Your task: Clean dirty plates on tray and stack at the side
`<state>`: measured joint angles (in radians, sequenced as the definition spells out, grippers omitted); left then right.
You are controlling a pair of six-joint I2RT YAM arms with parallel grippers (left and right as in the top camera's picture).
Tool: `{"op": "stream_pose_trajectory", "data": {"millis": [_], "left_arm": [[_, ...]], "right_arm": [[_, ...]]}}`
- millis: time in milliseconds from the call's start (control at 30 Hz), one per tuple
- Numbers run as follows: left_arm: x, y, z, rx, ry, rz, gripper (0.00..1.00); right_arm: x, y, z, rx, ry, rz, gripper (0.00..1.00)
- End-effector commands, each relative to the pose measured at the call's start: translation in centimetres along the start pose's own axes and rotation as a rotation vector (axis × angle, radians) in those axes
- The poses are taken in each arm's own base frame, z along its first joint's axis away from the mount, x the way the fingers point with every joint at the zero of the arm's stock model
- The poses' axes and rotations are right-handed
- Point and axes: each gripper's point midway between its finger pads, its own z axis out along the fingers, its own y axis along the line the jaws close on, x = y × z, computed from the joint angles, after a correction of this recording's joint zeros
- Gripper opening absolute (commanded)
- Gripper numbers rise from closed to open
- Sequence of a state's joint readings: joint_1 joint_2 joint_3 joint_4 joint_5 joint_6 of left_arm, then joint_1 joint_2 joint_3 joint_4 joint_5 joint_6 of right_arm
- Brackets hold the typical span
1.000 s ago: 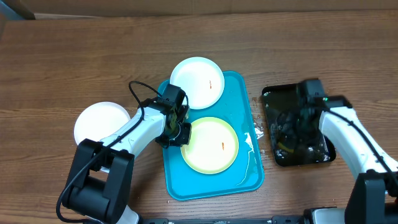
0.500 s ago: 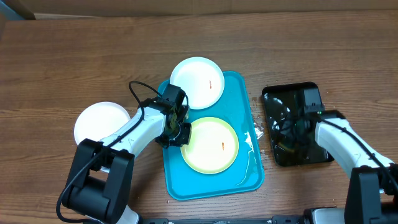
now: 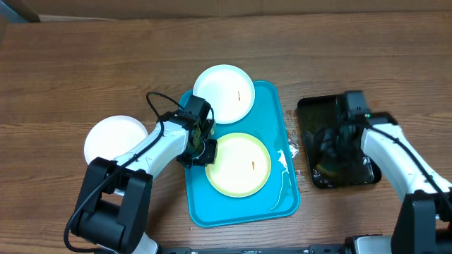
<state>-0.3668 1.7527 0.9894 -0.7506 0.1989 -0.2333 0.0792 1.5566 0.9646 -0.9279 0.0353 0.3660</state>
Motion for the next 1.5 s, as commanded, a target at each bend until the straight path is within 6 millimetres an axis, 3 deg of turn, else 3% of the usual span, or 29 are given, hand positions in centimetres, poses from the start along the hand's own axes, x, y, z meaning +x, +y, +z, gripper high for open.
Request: {"op": "stream_pose_trajectory", "data": {"millis": [0, 133, 300, 433, 500, 667, 867, 1033, 1167, 1333, 1467], "left_arm": [[0.4, 0.2, 0.7, -0.019, 0.025, -0.004, 0.04], [0.5, -0.2, 0.7, 0.005, 0.03, -0.004, 0.04], [0.4, -0.2, 0.7, 0.005, 0.029, -0.003, 0.04], [0.3, -0.2, 0.7, 0.006, 0.024, -0.003, 0.04], [0.2, -0.2, 0.7, 0.007, 0.021, -0.002, 0.04], [0.2, -0.3, 0.7, 0.008, 0.02, -0.002, 0.04], [0.1, -0.8, 0.7, 0.037, 0.019, -0.001, 0.04], [-0.1, -1.7, 0.7, 0.089, 0.014, 0.003, 0.04], [-0.5, -2.3, 0.6, 0.12, 0.0, 0.01, 0.04], [-0.9, -2.0, 0.7, 0.094, -0.02, 0.016, 0.04], [-1.1, -2.1, 0.7, 0.095, -0.026, 0.015, 0.04]], "right_arm": [[-0.6, 0.3, -1.5, -0.016, -0.021, -0.018, 0.51], [0.7, -0.3, -0.4, 0.001, 0.017, 0.032, 0.48], [1.2, -0.4, 2.6, -0.021, -0.027, 0.033, 0.39], [1.5, -0.5, 4.0, -0.028, -0.04, 0.034, 0.24], [1.6, -0.6, 4.1, -0.028, -0.04, 0.033, 0.04], [1.1, -0.3, 2.1, -0.032, -0.034, 0.029, 0.04], [-0.5, 0.8, -3.9, -0.08, -0.098, 0.018, 0.04], [0.6, 5.0, -8.2, -0.33, -0.107, -0.146, 0.04], [2.5, 8.0, -9.4, -0.457, -0.066, -0.216, 0.04], [5.3, 12.3, -9.2, -0.517, -0.01, -0.282, 0.04], [7.9, 15.9, -7.2, -0.511, 0.025, -0.273, 0.04]]}}
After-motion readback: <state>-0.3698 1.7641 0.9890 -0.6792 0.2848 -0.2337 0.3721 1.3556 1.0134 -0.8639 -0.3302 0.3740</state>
